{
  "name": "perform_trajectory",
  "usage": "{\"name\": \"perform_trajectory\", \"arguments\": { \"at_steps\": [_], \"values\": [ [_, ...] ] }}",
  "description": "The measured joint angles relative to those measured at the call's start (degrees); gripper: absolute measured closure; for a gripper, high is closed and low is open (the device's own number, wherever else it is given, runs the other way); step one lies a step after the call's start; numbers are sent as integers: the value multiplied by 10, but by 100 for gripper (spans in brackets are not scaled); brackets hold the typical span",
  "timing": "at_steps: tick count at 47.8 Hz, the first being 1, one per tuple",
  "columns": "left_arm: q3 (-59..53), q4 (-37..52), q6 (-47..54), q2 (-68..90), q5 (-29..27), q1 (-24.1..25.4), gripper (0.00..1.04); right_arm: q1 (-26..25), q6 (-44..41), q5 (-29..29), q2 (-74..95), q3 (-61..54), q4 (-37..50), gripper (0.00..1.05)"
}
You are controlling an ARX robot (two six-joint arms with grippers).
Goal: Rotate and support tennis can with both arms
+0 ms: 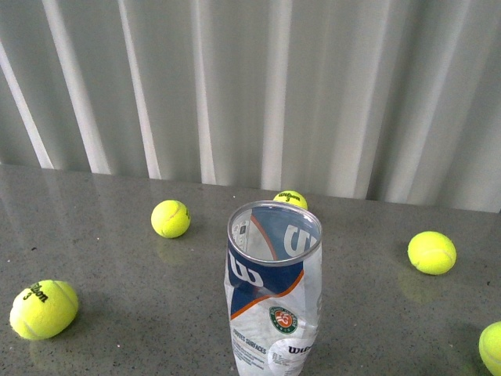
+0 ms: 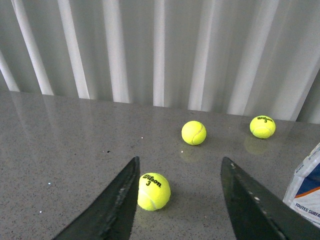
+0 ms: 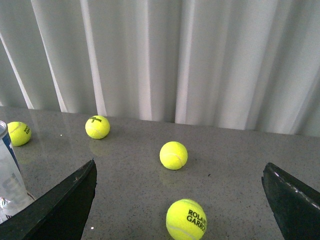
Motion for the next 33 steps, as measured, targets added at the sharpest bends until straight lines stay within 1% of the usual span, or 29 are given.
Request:
{"name": "perform_trajectory", "arguments": {
  "at_steps": [3, 6, 7, 11, 13, 14, 17, 33],
  "values": [
    [0, 0, 0, 0, 0, 0, 37, 0, 0, 0, 0, 0, 0, 7],
    [0, 0, 0, 0, 0, 0, 27, 0, 0, 0, 0, 0, 0, 7],
    [0, 0, 0, 0, 0, 0, 25, 0, 0, 0, 0, 0, 0, 7],
    [0, 0, 0, 0, 0, 0, 11, 0, 0, 0, 0, 0, 0, 7],
    [0, 0, 0, 0, 0, 0, 6, 0, 0, 0, 0, 0, 0, 7],
    [0, 0, 0, 0, 0, 0, 5, 0, 0, 0, 0, 0, 0, 7],
    [0, 0, 0, 0, 0, 0, 7, 0, 0, 0, 0, 0, 0, 7],
    [0, 0, 0, 0, 0, 0, 7, 0, 0, 0, 0, 0, 0, 7]
  ]
}}
